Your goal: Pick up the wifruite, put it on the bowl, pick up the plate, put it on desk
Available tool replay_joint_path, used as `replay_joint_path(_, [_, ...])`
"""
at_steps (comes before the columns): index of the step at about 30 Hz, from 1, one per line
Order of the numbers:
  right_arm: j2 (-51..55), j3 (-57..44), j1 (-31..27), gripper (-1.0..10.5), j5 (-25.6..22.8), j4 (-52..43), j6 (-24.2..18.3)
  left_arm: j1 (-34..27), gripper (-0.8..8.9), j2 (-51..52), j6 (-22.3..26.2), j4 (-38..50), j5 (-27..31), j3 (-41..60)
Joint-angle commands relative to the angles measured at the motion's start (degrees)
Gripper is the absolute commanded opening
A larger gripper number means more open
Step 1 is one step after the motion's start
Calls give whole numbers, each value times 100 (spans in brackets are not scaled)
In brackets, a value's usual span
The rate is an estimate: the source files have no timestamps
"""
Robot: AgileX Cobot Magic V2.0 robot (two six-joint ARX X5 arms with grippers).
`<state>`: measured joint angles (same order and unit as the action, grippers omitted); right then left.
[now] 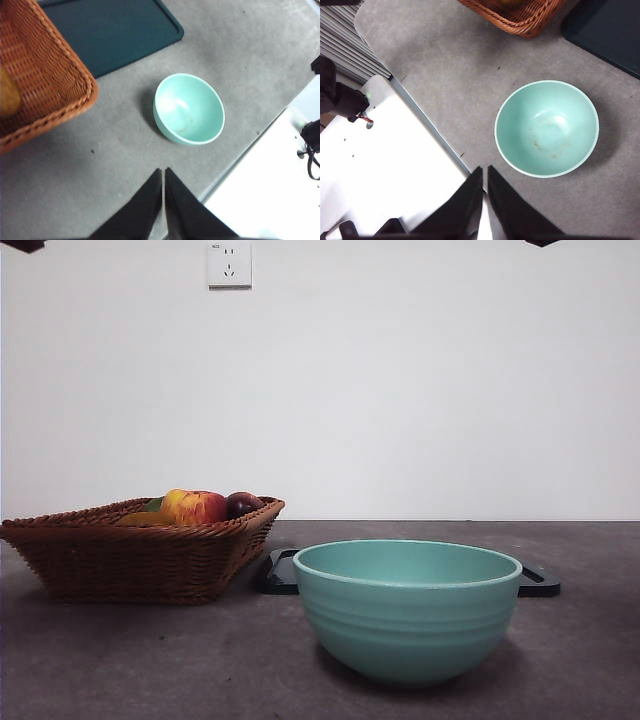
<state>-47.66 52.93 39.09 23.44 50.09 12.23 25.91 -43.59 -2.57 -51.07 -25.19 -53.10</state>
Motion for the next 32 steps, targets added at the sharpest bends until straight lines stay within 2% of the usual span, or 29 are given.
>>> replay_joint_path(1, [-31, 76, 52, 5, 15, -57, -70, -116, 8, 212, 549, 271, 227, -59])
replay_joint_path(3, [-31, 76, 52, 5, 15, -57, -70, -293, 8, 398, 837, 726, 450, -46])
replay_joint_path(6, [-31, 79, 52, 5, 17, -59, -70, -682, 8, 739, 1132, 1888, 778, 81])
replay_joint_path(10, [-28, 76, 52, 5, 17, -59, -70, -1320, 8, 1263, 1263, 3707, 1268, 588])
replay_joint_path(14, [-17, 79, 52, 5, 17, -63, -70, -1860, 8, 1777, 1263, 4865, 1814, 1274])
replay_joint_path(20, [-15, 79, 52, 5, 17, -74, -70, -2402, 8, 2487, 1261, 5243, 2404, 2332])
replay_joint_path(32, [-15, 79, 52, 5, 15, -74, -70, -2719, 8, 3768, 1193, 5211, 2415, 4203])
